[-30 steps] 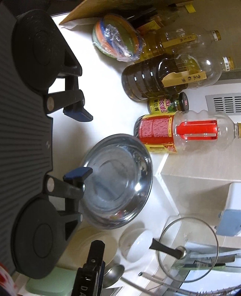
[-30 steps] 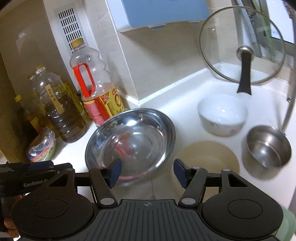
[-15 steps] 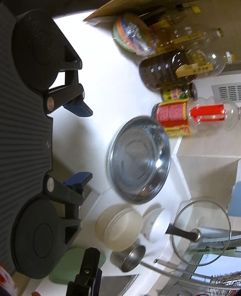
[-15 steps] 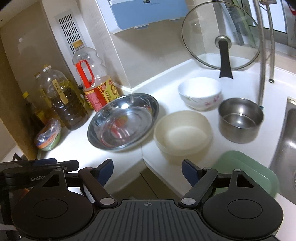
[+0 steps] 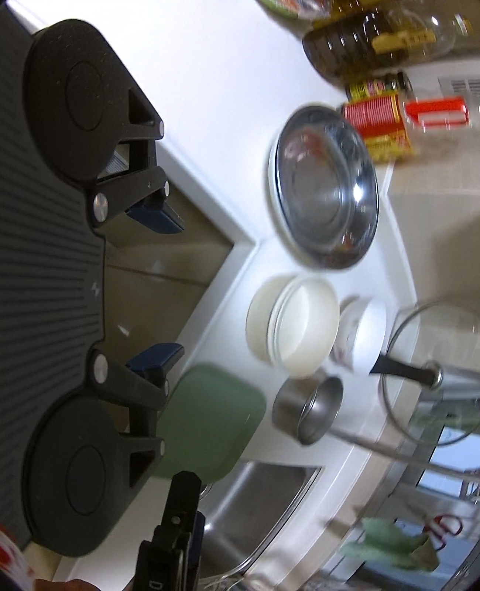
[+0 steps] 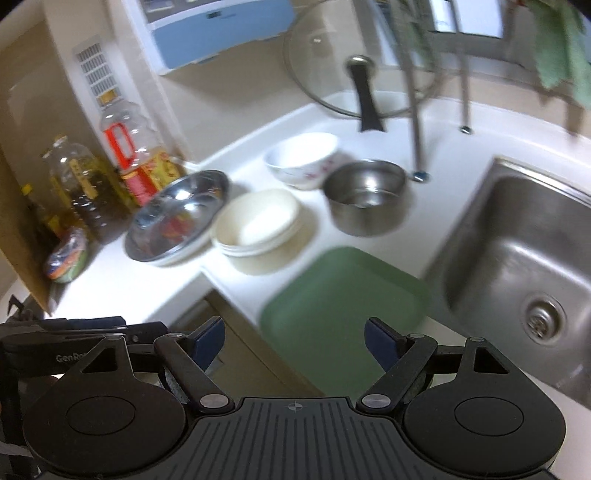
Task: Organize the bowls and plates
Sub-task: 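Move both grippers toward the pale green square tray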
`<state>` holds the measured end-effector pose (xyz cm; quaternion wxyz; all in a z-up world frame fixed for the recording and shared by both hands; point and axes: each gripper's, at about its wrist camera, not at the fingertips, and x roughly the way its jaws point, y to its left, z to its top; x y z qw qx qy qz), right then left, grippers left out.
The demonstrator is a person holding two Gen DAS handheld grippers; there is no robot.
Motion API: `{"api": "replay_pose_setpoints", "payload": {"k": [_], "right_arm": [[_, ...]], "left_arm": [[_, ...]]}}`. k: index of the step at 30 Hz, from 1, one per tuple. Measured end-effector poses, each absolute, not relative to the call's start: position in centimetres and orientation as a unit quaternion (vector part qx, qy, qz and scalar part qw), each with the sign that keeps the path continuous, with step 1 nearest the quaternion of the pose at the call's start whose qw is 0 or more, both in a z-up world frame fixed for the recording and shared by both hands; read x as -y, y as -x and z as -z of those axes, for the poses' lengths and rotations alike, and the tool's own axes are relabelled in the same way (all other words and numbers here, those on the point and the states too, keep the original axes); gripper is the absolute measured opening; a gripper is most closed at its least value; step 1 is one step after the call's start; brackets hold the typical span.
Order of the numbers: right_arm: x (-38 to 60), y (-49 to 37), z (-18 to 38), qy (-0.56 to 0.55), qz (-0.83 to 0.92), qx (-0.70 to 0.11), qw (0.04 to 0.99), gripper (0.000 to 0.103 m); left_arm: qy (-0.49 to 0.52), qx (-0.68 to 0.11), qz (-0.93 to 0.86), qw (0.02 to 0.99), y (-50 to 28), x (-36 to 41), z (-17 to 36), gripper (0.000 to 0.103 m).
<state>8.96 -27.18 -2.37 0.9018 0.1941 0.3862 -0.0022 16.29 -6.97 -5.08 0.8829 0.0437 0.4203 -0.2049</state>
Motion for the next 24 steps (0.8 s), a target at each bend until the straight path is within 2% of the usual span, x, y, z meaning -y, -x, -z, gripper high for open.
{"api": "replay_pose_setpoints", "payload": {"k": [13,22,24], "right_arm": [[31.2,-5.8,5.4,-0.224,0.071,-0.413,0.880,0.081],[31.8,-5.9,6.2,-0.246,0.075,-0.400,0.880,0.070],[31.8,-6.1,6.4,-0.253,0.074,-0.397,0.879,0.063]], "left_arm": [[-0.070,-0.415,0.229,0.878,-14.9,11.0,6.9,0.059],[-0.067,-0.408,0.236,0.879,-15.0,11.7,7.2,0.058],[-0.062,-0.412,0.245,0.876,-15.3,11.8,7.4,0.058]]}}
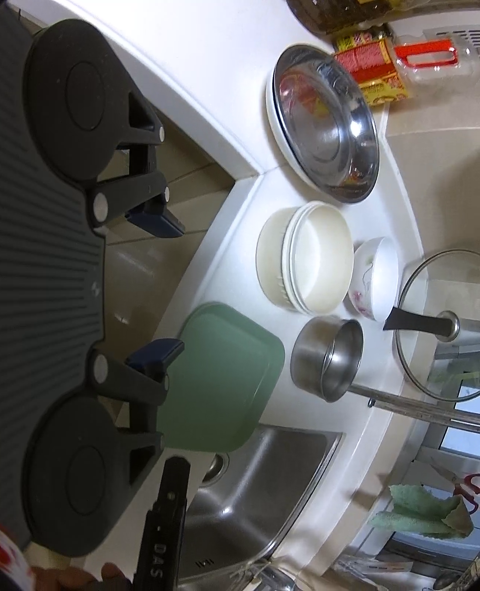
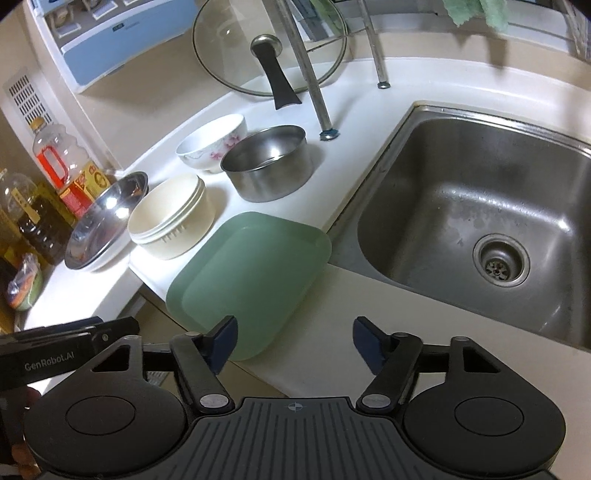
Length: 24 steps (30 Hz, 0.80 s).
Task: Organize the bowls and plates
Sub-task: 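Move both grippers toward the pale green square tray, then close both grippers on the edge of the green tray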
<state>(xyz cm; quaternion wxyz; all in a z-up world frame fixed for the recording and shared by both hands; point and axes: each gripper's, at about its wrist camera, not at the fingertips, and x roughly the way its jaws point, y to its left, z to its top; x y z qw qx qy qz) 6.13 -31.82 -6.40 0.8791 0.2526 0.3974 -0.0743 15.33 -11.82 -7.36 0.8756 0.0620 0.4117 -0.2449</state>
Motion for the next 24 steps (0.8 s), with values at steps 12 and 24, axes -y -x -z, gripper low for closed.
{"api": "replay_pose_setpoints", "payload": {"k": [12,24], "right_arm": [[31.9,-8.6,8.1,-0.269,0.093,-0.404,0.869,0.035],[32.9,-9.0,8.7,-0.289,0.096,-0.404,0.862,0.025]], "left_arm": [[-0.096,-0.395,0.278,0.871,-17.3,13.9,8.1,0.048],[-0.132,-0.386,0.310,0.859,-19.7,16.6,9.9,0.032]]}}
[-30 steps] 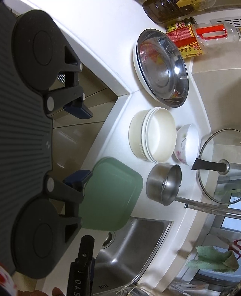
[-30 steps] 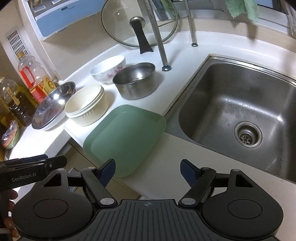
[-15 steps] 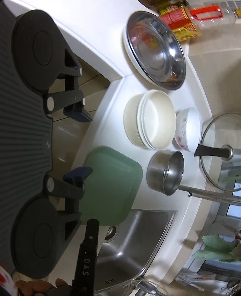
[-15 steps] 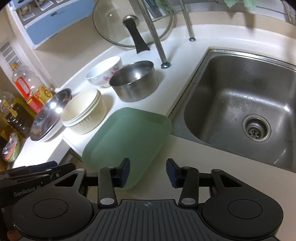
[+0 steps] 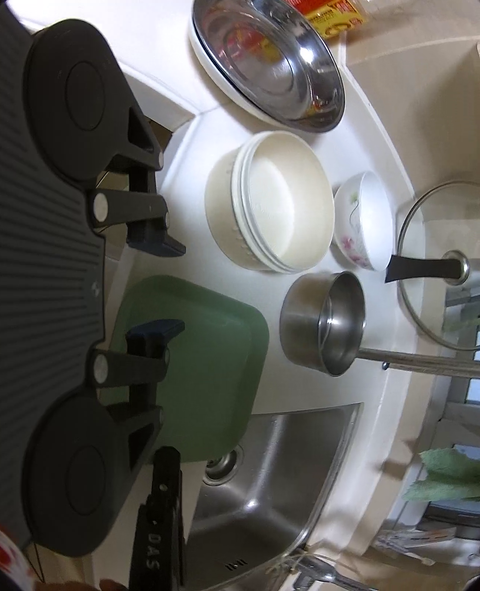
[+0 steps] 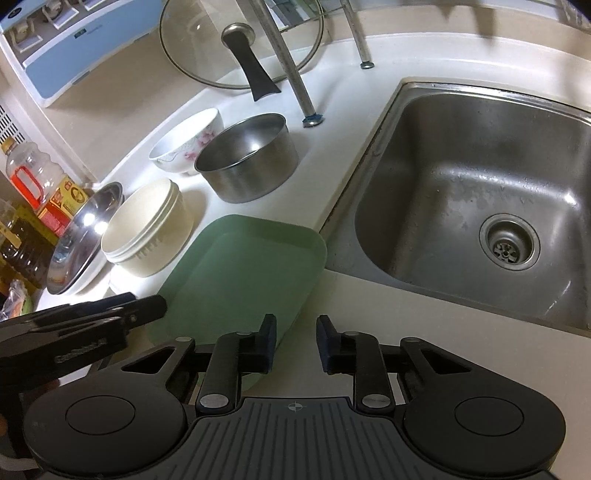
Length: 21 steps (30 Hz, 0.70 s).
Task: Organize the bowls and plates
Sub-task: 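Close both grippers on the edge of the green tray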
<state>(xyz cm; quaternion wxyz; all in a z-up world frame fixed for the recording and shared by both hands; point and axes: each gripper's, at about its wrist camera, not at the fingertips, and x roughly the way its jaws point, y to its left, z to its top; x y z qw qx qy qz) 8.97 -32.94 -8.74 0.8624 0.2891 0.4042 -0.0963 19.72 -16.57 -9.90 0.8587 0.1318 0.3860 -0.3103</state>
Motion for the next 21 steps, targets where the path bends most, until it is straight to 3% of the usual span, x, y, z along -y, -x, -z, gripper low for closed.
{"api": "replay_pose_setpoints", "payload": {"k": [9,21], "right_arm": [[32.9,-9.3,8.9,-0.291,0.091,-0.399,0.865,0.010],[35.0,-9.9,9.2,-0.311,0.104,-0.396,0.857,0.009]], "left_arm": [[-0.139,-0.398,0.318,0.849,-20.5,17.4,11.0,0.020],[-0.109,-0.417,0.335,0.838,-18.8,16.7,10.5,0.015]]}}
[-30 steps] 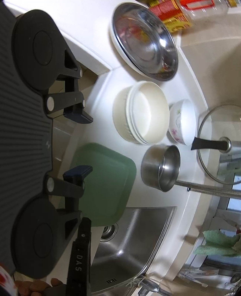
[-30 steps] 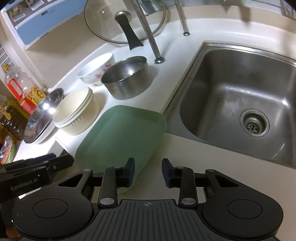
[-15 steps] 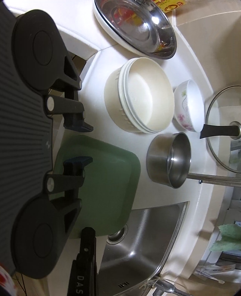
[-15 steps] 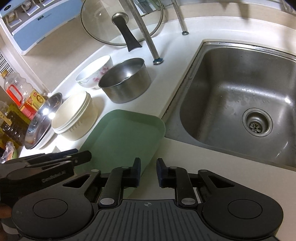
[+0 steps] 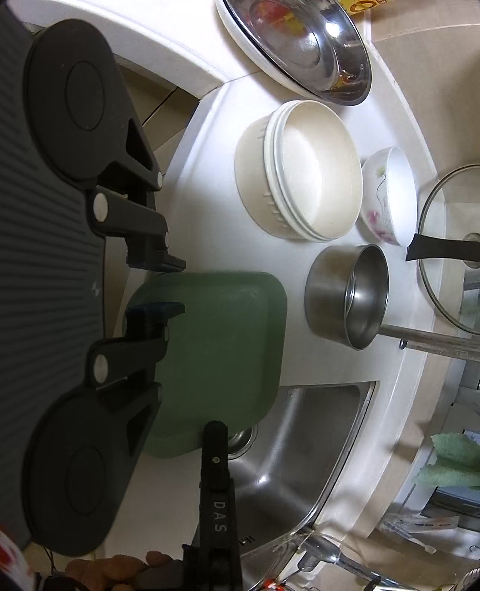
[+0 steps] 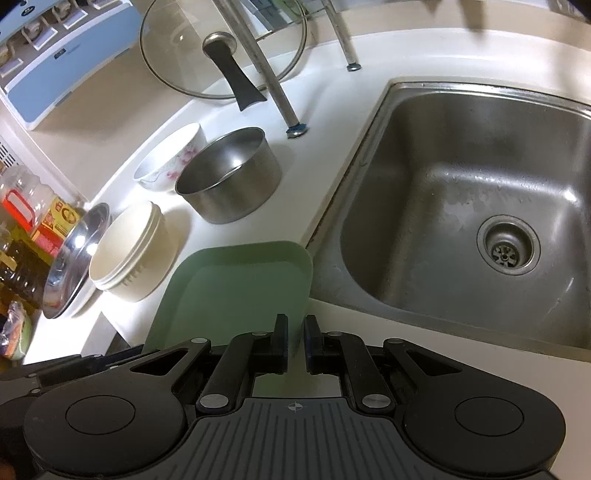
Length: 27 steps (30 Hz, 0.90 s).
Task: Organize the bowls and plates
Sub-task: 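Close both grippers on the edge of the green tray, then lift the green tray with both grippers toward the steel basin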
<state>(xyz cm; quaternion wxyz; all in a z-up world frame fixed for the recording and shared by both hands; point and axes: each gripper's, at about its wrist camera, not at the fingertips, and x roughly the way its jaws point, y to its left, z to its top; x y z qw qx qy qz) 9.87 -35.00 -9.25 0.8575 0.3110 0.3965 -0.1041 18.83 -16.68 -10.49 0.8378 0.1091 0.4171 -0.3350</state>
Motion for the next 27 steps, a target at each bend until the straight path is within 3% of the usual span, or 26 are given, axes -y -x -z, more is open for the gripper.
{"api": "replay_pose_setpoints", "payload": {"k": [27], "right_arm": [[35.4,-9.8,7.6,-0.281,0.036,-0.366,0.886,0.005]], "left_arm": [[-0.085,-0.391,0.287,0.870,-17.2,16.2,8.5,0.014]]}}
